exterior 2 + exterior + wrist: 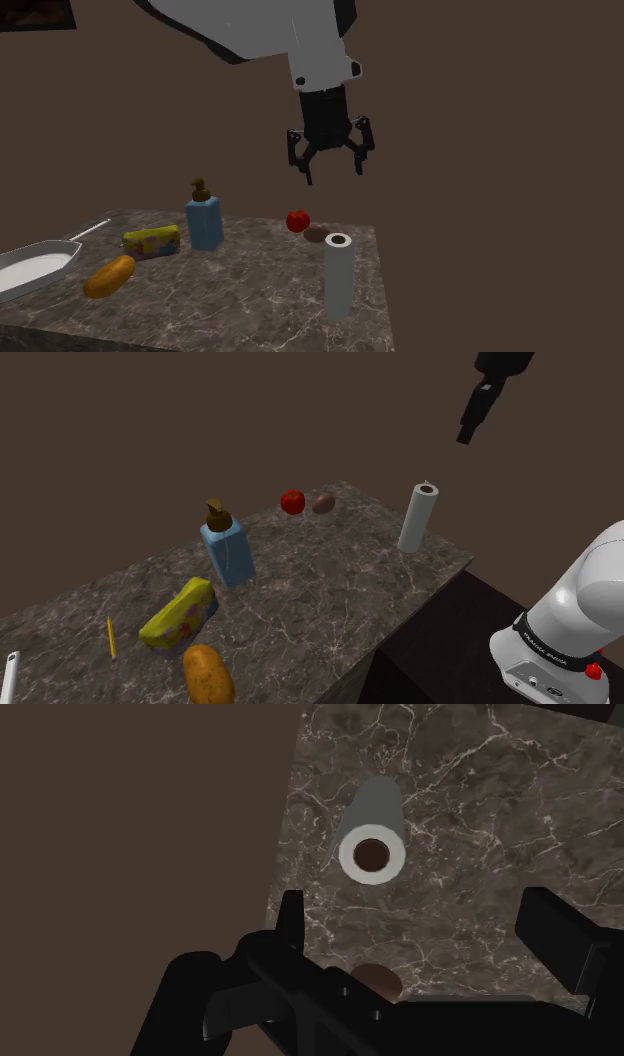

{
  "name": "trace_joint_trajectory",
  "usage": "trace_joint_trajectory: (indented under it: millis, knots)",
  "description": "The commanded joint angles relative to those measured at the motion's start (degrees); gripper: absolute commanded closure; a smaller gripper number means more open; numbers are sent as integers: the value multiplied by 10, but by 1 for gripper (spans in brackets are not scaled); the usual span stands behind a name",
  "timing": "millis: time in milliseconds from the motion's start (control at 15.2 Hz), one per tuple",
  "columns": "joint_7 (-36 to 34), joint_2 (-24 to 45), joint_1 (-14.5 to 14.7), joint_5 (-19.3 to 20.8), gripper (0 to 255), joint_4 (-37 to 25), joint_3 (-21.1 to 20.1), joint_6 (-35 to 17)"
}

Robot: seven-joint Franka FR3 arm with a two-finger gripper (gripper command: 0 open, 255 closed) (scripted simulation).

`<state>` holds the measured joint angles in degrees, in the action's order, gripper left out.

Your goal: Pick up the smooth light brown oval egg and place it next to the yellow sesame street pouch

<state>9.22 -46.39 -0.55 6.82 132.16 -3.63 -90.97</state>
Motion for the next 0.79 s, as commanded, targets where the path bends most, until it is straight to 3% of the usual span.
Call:
trace_joint_trajectory:
  millis: [0,726]
  knots:
    - [0,0,0,0,0,0,0,0]
    - [210,188,41,0,0,-12,111,-175]
